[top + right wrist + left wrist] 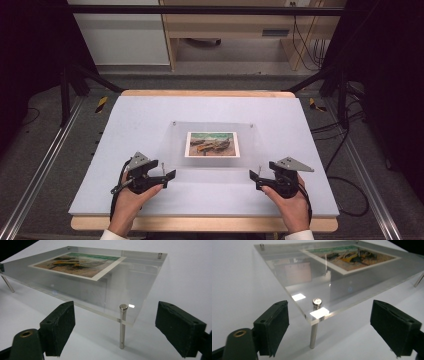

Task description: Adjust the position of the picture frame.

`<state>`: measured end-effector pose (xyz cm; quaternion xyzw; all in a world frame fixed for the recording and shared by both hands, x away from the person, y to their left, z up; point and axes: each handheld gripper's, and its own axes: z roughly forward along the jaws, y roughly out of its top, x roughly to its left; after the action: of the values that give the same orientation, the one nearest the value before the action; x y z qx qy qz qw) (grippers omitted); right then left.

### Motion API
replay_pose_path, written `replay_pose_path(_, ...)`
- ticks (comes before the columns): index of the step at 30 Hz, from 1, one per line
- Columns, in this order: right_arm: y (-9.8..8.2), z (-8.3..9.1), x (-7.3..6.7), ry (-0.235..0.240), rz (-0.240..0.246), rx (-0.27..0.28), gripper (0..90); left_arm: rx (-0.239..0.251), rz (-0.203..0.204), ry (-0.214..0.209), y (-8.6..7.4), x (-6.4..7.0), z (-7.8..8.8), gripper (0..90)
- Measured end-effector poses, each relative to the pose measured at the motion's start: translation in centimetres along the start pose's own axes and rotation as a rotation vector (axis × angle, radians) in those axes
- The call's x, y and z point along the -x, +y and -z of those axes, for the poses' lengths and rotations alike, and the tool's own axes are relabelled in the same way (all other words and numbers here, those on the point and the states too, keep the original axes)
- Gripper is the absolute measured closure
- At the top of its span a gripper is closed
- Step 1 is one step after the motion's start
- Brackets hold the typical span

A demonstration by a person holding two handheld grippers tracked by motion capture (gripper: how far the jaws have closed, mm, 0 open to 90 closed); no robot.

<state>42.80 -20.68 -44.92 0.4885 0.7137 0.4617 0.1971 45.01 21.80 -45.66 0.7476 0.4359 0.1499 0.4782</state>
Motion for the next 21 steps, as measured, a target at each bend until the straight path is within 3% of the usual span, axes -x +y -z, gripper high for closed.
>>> replay_pose_path(5, 0.8, -0.1, 0.2, 0.002, 0.001, 0.011, 13.7, 0.035, -0.009, -0.001, 1.0, 0.1, 0.6, 12.7)
replay_pose_path(13, 3.1, -1.4, 0.8, 0.024, -0.009, -0.015, 16.6, -0.009, -0.011, 0.010, 2.5, -1.2, -0.3, 15.2)
replay_pose_path(19, 3.6, -3.2, 1.3, 0.044, -0.005, -0.071, 16.4, -0.037, 0.035, -0.015, 2.4, -2.2, -2.0, 15.6)
replay_pose_path(21, 3.6, -3.5, 1.4, 0.053, -0.009, -0.080, 16.4, -0.037, 0.066, -0.043, 2.4, -2.5, -2.4, 15.7)
